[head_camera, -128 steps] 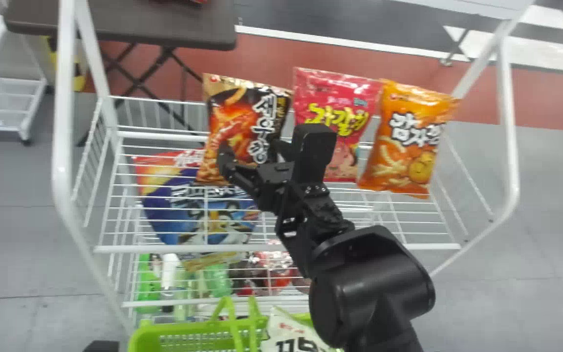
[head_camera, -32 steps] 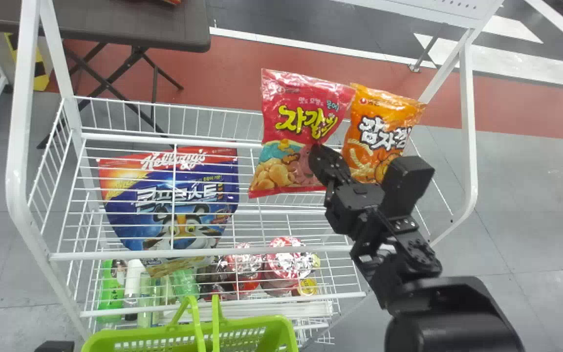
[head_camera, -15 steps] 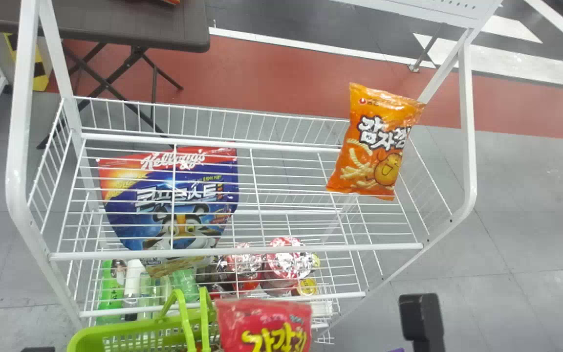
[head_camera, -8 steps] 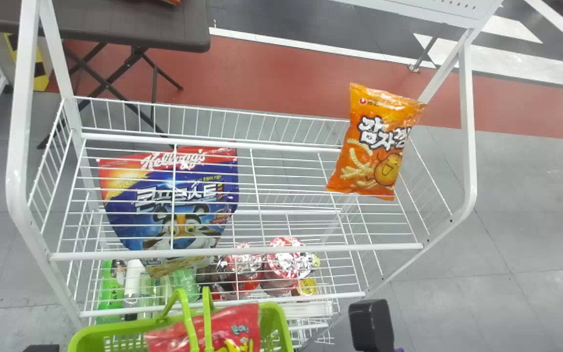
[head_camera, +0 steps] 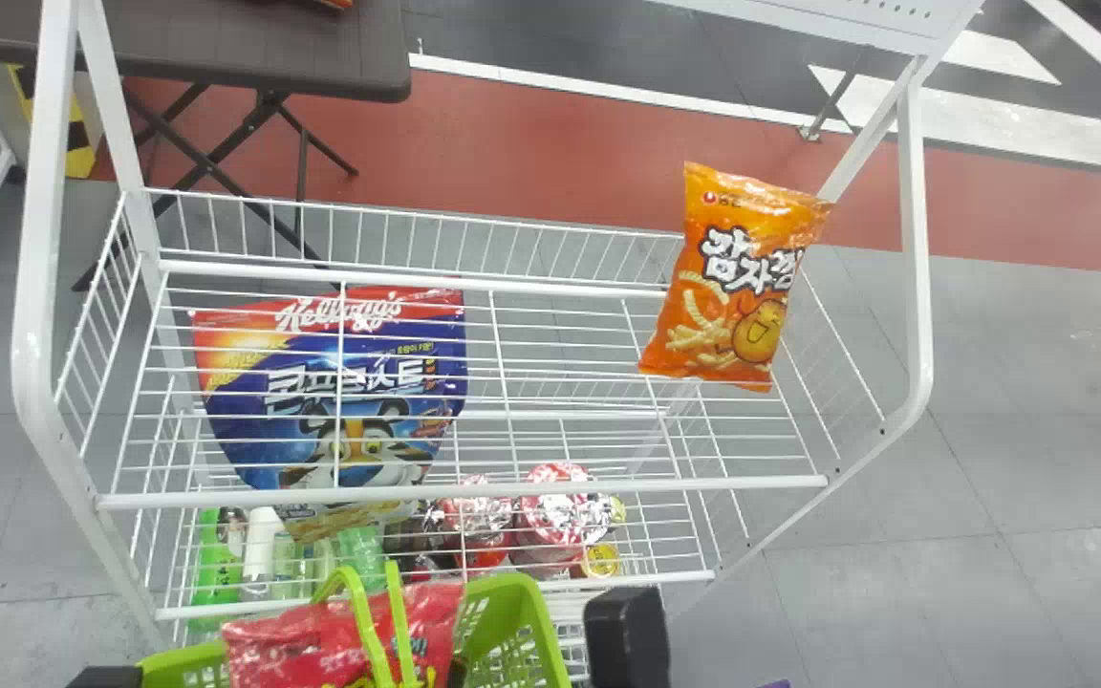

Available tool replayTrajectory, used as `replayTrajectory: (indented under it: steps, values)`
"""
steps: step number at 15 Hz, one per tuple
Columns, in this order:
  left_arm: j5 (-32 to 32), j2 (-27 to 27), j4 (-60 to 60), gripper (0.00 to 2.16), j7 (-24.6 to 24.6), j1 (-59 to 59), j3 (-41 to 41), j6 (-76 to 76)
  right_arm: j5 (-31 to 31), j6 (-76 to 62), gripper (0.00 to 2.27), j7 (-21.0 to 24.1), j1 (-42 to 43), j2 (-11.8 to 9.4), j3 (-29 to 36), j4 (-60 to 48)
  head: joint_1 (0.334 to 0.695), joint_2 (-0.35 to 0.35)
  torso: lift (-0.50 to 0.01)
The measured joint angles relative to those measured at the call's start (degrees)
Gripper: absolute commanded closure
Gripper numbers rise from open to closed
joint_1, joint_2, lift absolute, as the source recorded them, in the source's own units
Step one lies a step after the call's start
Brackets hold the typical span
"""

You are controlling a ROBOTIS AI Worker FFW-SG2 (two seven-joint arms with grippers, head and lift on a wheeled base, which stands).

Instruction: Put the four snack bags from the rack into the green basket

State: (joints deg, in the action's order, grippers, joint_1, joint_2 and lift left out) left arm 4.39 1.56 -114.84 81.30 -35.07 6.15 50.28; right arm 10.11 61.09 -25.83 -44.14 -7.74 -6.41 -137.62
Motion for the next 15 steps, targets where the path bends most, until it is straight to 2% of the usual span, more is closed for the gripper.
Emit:
replayTrajectory:
  steps: [4,6,7,8,10,11,15]
  values:
    - [-0.02,0.04,-0.08,2.11,0.1,-0.13,-0.05,0.14,-4.57,-0.24,2.11,2.36,0.76,-2.45,-4.28,2.67,0.695,-0.35,-0.006]
    - [0.04,0.02,-0.25,2.11,0.15,-0.13,-0.04,0.06,-4.62,1.06,2.1,1.61,0.77,-3.45,-4.46,3.4,0.695,-0.35,-0.006]
    - [0.01,0.02,-0.16,2.11,0.08,-0.16,-0.03,0.03,-4.32,1.36,2.02,0.71,0.75,-4.16,-4.4,3.74,0.695,-0.35,-0.006]
    - [0.01,0.02,-0.15,2.11,0.09,-0.18,0.03,0.04,-4.1,1.44,1.64,0.99,0.67,-4.7,-4.35,3.91,0.695,-0.35,-0.006]
    - [0.0,0.04,-0.3,2.11,0.09,-0.19,0.17,0.23,-3.7,1.25,0.18,2.76,0.4,-4.99,-3.67,3.74,0.695,-0.35,-0.006]
    - [0.0,0.09,-0.44,2.11,0.1,-0.25,0.22,0.3,-3.22,0.91,0.0,3.9,0.2,-4.98,-2.79,3.25,0.695,-0.35,-0.006]
    - [0.0,0.2,-0.62,2.11,0.17,-0.61,0.12,0.32,-2.04,-1.96,0.06,9.58,-0.21,-4.74,0.12,2.05,0.695,-0.35,-0.006]
